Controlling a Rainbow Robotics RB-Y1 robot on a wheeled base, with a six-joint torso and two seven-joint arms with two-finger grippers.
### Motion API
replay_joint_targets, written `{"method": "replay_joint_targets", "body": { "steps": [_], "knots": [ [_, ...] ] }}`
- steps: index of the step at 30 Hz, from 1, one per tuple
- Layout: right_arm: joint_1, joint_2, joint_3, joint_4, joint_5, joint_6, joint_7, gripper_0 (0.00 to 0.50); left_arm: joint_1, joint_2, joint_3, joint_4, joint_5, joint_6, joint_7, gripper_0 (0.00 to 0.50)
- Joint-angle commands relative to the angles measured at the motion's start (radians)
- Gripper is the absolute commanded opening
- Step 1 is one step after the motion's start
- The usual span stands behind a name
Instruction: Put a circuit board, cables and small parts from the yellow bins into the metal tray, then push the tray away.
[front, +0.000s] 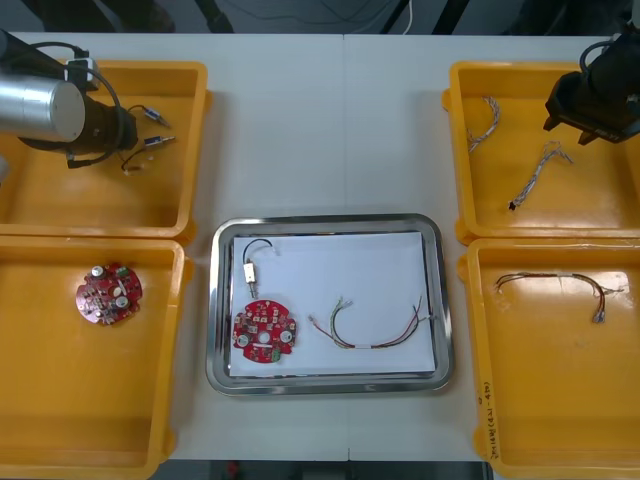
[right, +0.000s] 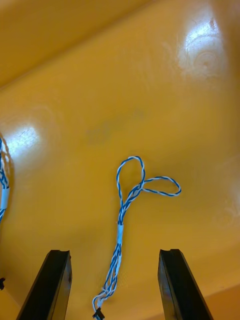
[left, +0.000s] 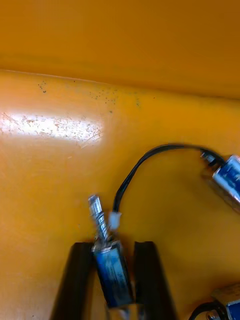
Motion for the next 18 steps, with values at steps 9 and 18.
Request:
{"method": "replay_joint_targets", "body": {
  "steps": [9, 18],
  "knots": [
    [-0.077, -0.020, -0.025, 0.172, 0.025, -0.142, -0.028, 0.500, -0.041, -0.002, 0.004, -0.008, 0.024, 0.040, -0.059, 0.000],
    [-0.077, -0.005, -0.026, 0.255, -0.006, -0.176, -0.047, 0.500, -0.039, 0.029, 0.087, -0.091, 0.022, 0.225, -0.090, 0.000]
  ]
}}
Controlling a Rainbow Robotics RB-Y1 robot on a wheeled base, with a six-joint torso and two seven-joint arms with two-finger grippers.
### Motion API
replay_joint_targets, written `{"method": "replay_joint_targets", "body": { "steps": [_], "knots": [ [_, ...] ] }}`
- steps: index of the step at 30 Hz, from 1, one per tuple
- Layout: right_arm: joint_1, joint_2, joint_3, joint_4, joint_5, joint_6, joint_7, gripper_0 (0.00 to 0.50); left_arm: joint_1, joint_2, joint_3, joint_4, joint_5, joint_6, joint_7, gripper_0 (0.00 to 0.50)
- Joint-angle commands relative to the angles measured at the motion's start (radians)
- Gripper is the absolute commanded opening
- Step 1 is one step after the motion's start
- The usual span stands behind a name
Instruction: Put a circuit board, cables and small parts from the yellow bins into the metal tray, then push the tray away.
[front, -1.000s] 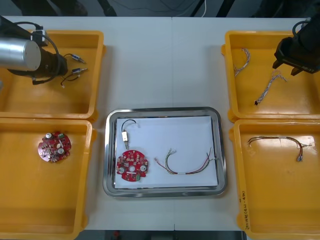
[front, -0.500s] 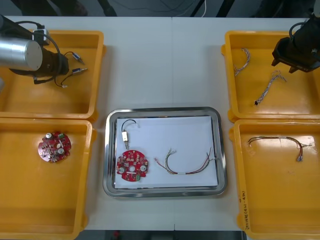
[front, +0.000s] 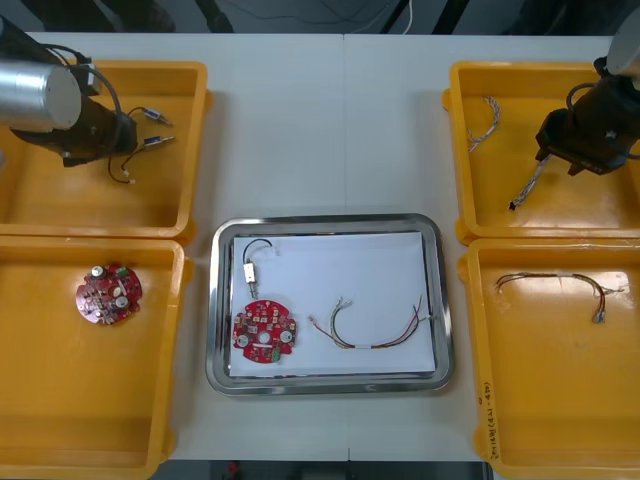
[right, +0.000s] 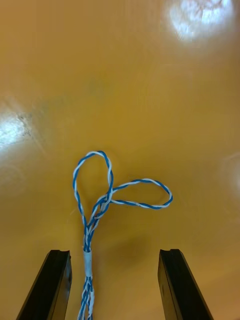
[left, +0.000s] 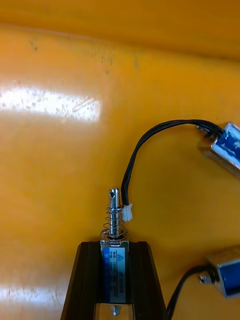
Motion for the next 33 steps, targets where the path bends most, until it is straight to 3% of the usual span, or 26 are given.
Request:
{"method": "replay_joint_targets", "body": {
  "steps": [1, 15, 28, 33],
  "knots": [
    [-0.054, -0.002, -0.027, 0.012, -0.017, -0.016, -0.051, 0.500, -0.030, 0.032, 0.066, -0.070, 0.009, 0.085, -0.093, 0.000],
    [-0.040, 0.040, -0.034, 0.012, -0.006, -0.050, -0.084, 0.500, -0.019, 0.070, 0.187, -0.224, -0.014, 0.372, -0.101, 0.000],
    [-0.001, 0.046, -0.022, 0.012, -0.014, -0.071, -0.068, 0.500, 0.111, 0.119, 0.261, -0.512, -0.012, 0.590, -0.064, 0.000],
    [0.017, 0.046, -0.016, 0.012, -0.043, -0.073, -0.064, 0.500, 0.151, 0.122, 0.272, -0.632, -0.011, 0.663, 0.014, 0.000]
  ]
}}
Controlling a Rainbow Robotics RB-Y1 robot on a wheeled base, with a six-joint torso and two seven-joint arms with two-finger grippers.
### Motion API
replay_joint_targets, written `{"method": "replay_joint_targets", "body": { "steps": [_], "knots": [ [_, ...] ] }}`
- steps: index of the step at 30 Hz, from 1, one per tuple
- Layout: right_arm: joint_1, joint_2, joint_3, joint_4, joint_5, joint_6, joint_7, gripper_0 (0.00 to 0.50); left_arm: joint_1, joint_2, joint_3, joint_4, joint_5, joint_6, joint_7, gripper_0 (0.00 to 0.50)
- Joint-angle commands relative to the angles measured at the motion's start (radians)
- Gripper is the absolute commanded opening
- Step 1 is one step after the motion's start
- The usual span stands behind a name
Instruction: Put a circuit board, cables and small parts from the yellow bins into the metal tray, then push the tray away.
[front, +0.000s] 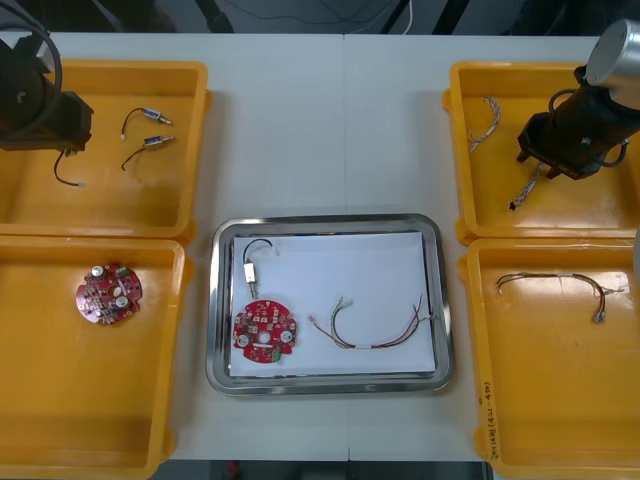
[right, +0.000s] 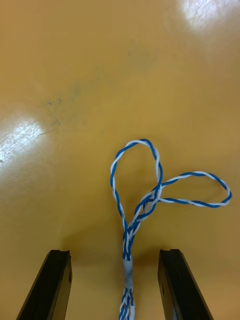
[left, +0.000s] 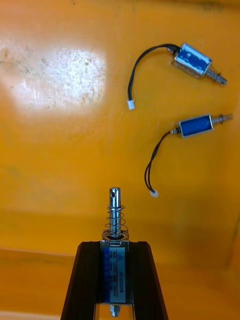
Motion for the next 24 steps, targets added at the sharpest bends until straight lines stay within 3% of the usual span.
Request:
{"method": "replay_joint_targets", "body": {
  "steps": [1, 3, 4, 5, 7, 12, 20, 24],
  "knots": [
    [0.013, 0.007, -0.003, -0.010, -0.025, -0.010, 0.001, 0.500, 0.042, 0.050, 0.035, -0.136, -0.003, 0.057, 0.032, 0.000],
    [0.015, 0.007, -0.003, -0.010, -0.025, -0.010, 0.002, 0.488, 0.056, 0.047, 0.035, -0.176, 0.005, 0.073, 0.055, 0.000],
    [0.015, 0.007, -0.002, -0.010, -0.025, -0.010, 0.001, 0.245, 0.065, 0.044, 0.033, -0.202, 0.012, 0.082, 0.069, 0.000],
    [0.015, 0.007, -0.002, -0.010, -0.025, -0.010, 0.002, 0.147, 0.070, 0.042, 0.032, -0.220, 0.020, 0.087, 0.081, 0.000],
    [0.016, 0.007, -0.002, -0.012, -0.027, -0.010, 0.002, 0.074, 0.084, 0.039, 0.024, -0.269, 0.043, 0.103, 0.112, 0.000],
    [0.015, 0.007, 0.003, -0.010, -0.025, -0.010, 0.011, 0.000, 0.094, 0.012, 0.007, -0.358, 0.061, 0.137, 0.176, 0.000],
    [0.015, -0.002, 0.003, -0.048, -0.018, 0.012, 0.028, 0.000, 0.094, -0.039, -0.036, -0.470, 0.077, 0.185, 0.282, 0.000],
    [0.015, -0.017, 0.003, -0.142, -0.006, 0.113, 0.042, 0.000, 0.094, -0.051, -0.075, -0.513, 0.088, 0.188, 0.349, 0.000]
  ]
}}
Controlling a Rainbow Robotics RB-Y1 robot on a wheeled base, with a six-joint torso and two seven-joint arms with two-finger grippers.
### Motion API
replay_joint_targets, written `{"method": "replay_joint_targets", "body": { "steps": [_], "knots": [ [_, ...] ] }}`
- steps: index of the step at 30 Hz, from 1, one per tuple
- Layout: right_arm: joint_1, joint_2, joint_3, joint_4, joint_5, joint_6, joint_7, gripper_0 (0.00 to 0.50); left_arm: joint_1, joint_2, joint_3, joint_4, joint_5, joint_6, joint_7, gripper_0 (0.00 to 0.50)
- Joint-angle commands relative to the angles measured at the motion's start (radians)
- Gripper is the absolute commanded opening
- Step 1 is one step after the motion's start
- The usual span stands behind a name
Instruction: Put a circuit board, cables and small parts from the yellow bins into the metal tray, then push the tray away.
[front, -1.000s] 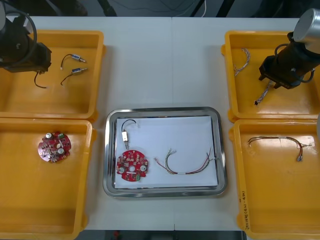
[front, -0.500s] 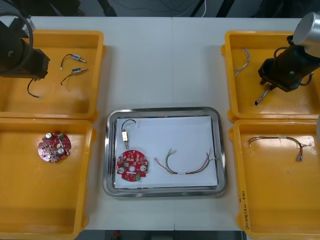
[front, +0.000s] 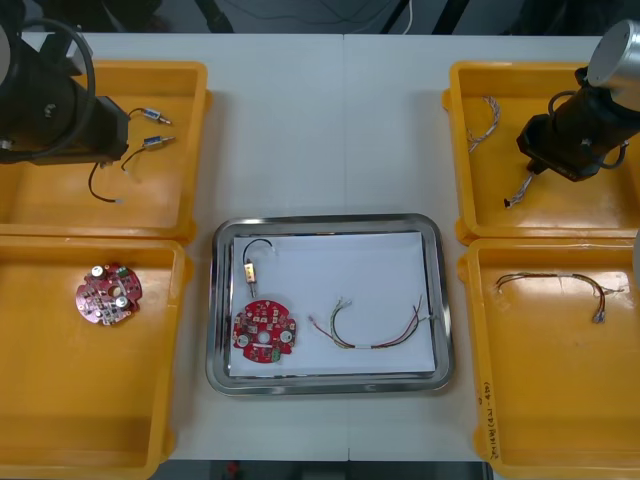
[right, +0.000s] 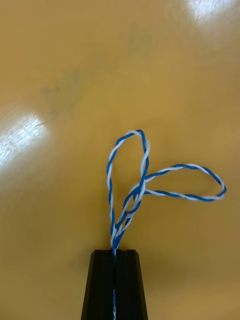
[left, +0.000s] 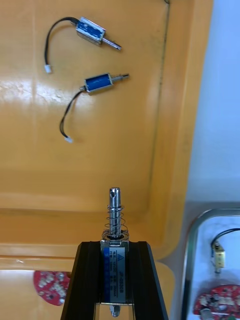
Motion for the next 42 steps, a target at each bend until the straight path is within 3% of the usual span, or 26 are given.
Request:
{"method": "replay_joint_targets", "body": {
  "steps": [1, 17, 20, 25, 34, 36, 42],
  "knots": [
    [0.003, -0.022, 0.003, -0.144, 0.015, 0.114, 0.042, 0.000, 0.003, -0.028, -0.053, -0.070, 0.019, 0.009, 0.085, 0.000],
    [0.003, -0.097, -0.028, -0.515, 0.001, 0.556, 0.083, 0.000, 0.003, -0.036, -0.090, -0.087, 0.045, 0.014, 0.112, 0.000],
    [0.009, -0.105, -0.036, -0.576, -0.005, 0.598, 0.093, 0.000, 0.003, -0.036, -0.090, -0.087, 0.047, 0.014, 0.109, 0.000],
    [0.049, -0.106, -0.025, -0.705, -0.036, 0.598, 0.113, 0.000, 0.003, -0.036, -0.090, -0.087, 0.050, 0.016, 0.108, 0.000],
    [0.156, -0.102, 0.078, -0.969, -0.194, 0.598, 0.148, 0.000, 0.003, -0.036, -0.087, -0.087, 0.050, 0.019, 0.106, 0.000],
    [0.195, -0.091, 0.126, -1.069, -0.260, 0.598, 0.162, 0.000, 0.003, -0.036, -0.087, -0.087, 0.050, 0.019, 0.106, 0.000],
    [0.271, -0.069, 0.262, -1.262, -0.347, 0.598, 0.195, 0.000, 0.003, -0.036, -0.085, -0.087, 0.048, 0.019, 0.106, 0.000]
  ]
}}
